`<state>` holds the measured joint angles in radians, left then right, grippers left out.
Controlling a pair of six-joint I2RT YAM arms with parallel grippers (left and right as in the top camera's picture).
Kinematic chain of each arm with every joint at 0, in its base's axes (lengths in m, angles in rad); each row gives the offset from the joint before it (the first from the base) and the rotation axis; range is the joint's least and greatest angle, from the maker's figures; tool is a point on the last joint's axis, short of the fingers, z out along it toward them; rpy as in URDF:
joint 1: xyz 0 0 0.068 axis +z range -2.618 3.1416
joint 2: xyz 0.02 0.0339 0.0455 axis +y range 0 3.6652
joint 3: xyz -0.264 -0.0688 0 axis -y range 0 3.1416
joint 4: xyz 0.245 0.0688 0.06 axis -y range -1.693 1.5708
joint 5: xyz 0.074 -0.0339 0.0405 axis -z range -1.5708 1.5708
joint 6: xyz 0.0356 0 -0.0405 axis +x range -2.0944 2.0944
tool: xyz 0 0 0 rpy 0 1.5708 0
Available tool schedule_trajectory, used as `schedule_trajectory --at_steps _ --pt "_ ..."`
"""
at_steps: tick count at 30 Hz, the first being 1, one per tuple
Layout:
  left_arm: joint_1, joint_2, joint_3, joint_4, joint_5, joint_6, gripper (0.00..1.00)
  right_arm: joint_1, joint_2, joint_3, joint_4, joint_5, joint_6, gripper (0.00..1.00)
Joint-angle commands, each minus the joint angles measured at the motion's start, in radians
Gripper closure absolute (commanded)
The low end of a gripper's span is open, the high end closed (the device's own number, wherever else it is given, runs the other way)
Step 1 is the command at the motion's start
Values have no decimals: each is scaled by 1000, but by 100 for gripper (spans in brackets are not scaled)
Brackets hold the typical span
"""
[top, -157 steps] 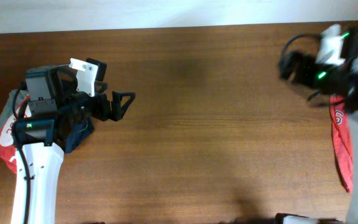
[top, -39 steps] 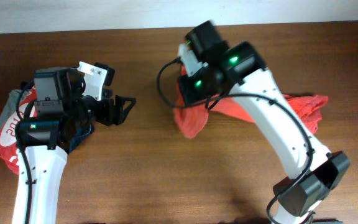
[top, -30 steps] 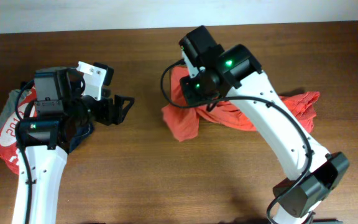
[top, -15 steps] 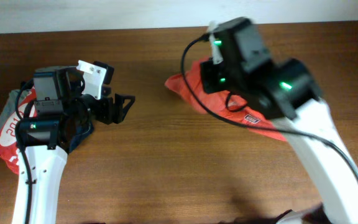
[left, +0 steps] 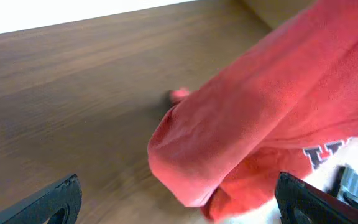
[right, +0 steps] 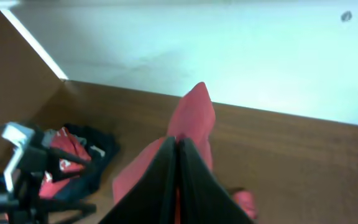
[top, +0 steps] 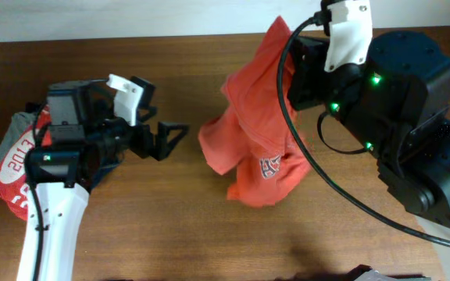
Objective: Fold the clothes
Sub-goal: 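Drag the orange T-shirt to table center and lift it with right gripper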
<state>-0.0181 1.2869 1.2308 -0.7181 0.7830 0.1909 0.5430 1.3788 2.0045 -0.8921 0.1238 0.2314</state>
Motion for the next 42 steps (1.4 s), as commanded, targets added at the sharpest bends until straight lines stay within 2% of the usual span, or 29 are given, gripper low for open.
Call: schedule_trajectory --at_steps 1,14,20,21,22,23,28,32,36,42 --pt "-63 17 14 -9 10 13 1 0 -9 5 45 25 -6 96" --pt "-218 102 14 -49 -168 29 1 0 -38 15 102 77 -6 96" --pt "-259 212 14 -33 -165 28 2 0 -65 20 127 68 -6 96" --pt "-267 226 14 -28 -162 28 6 0 -69 20 134 67 -6 96" --pt "-276 241 14 -16 -162 28 16 0 -72 20 140 66 -6 96" --pt "-282 253 13 -1 -162 28 21 0 -77 20 146 63 -5 96" --pt "-318 263 14 114 -187 28 21 0 -97 21 166 -18 -5 96" --pt "-379 263 14 184 -298 32 21 0 -110 21 176 -46 17 96" --pt "-453 263 14 190 -402 47 21 0 -120 22 188 -53 17 96" --pt "-533 263 14 202 -478 50 20 0 -147 22 217 -99 17 96"
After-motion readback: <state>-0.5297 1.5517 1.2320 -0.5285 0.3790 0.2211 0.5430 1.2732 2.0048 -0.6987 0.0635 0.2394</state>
